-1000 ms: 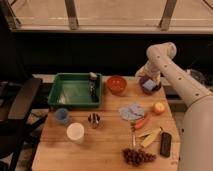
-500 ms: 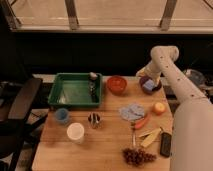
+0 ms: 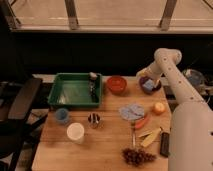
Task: Place sponge in metal cup
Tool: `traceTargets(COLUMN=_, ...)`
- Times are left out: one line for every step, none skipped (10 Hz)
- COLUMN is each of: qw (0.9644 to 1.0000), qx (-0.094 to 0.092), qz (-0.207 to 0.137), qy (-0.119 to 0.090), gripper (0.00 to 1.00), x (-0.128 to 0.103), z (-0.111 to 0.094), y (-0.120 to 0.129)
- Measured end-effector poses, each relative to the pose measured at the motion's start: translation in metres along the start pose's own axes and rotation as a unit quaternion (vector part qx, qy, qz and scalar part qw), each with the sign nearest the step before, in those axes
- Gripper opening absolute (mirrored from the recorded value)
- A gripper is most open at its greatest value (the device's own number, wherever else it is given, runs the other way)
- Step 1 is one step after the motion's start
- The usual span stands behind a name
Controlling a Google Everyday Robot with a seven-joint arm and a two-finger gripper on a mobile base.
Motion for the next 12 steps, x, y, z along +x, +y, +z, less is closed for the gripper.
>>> traceTargets(qw=1.0, qx=0.003, qz=0.002, qy=0.001, gripper=0.8, x=0.001, z=0.002, y=0.001)
traceTargets(qw=1.0, qx=0.007, qz=0.004, qy=0.004, gripper=0.8, x=0.002, z=0.004, y=0.0)
traceTargets(qw=0.9999, qx=0.011, qz=0.007, qy=0.005, gripper=0.8, x=0.003, z=0.006, y=0.0)
traceTargets(qw=0.9998, qx=0.014, qz=0.011, qy=0.006, gripper=0.8, x=0.004, z=0.008, y=0.001)
traceTargets(qw=0.9997, qx=0.017, qz=0.018, qy=0.007, gripper=0.8, x=0.006, z=0.009, y=0.005)
traceTargets(qw=0.9995, qx=0.018, qz=0.025, qy=0.007, gripper=0.8, x=0.007, z=0.011, y=0.009)
traceTargets(qw=0.9993, qx=0.02, qz=0.03, qy=0.008, gripper=0.8, x=0.009, z=0.013, y=0.012)
traceTargets(qw=0.9991, qx=0.019, qz=0.036, qy=0.008, gripper=0.8, x=0.01, z=0.016, y=0.015)
traceTargets(qw=0.999, qx=0.018, qz=0.04, qy=0.009, gripper=0.8, x=0.011, z=0.018, y=0.017)
traceTargets(qw=0.9989, qx=0.013, qz=0.045, qy=0.01, gripper=0.8, x=0.011, z=0.022, y=0.021)
traceTargets(qw=0.9988, qx=0.01, qz=0.048, qy=0.011, gripper=0.8, x=0.012, z=0.023, y=0.023)
traceTargets(qw=0.9984, qx=0.007, qz=0.054, qy=0.012, gripper=0.8, x=0.012, z=0.026, y=0.027)
